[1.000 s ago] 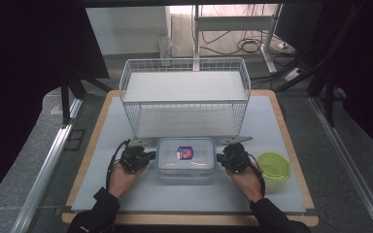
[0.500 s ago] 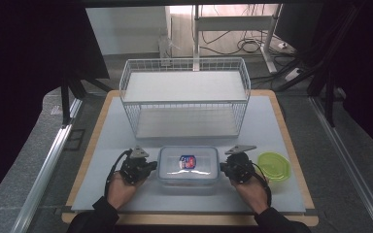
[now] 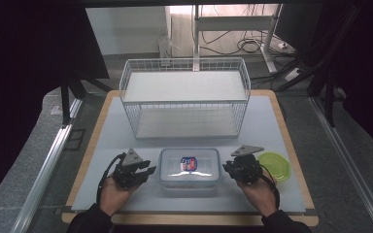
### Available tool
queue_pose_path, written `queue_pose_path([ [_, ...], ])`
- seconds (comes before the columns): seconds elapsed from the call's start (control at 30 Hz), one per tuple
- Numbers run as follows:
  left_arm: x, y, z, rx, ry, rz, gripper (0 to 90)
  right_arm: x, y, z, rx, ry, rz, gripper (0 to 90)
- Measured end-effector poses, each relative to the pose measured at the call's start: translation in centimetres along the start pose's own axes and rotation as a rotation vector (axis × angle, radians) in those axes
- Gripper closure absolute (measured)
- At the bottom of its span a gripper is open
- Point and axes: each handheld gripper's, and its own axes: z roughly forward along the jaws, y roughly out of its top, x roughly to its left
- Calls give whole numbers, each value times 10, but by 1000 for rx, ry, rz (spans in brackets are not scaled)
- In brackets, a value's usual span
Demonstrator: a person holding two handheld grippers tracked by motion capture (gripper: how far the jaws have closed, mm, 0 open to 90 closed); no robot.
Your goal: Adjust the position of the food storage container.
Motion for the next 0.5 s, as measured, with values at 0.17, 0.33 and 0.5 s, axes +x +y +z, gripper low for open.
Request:
queue_pose_path([
  [0.17, -1, -2, -9, -47, -10, 26, 408, -1, -3, -13, -30, 41, -4, 615],
  [0.33, 1, -7, -16, -77, -33, 22, 260, 3, -6, -22, -73, 59, -18, 464],
  [0.5, 2, -10, -20, -78, -62, 4, 149, 3, -8, -27, -107, 86, -1, 353],
])
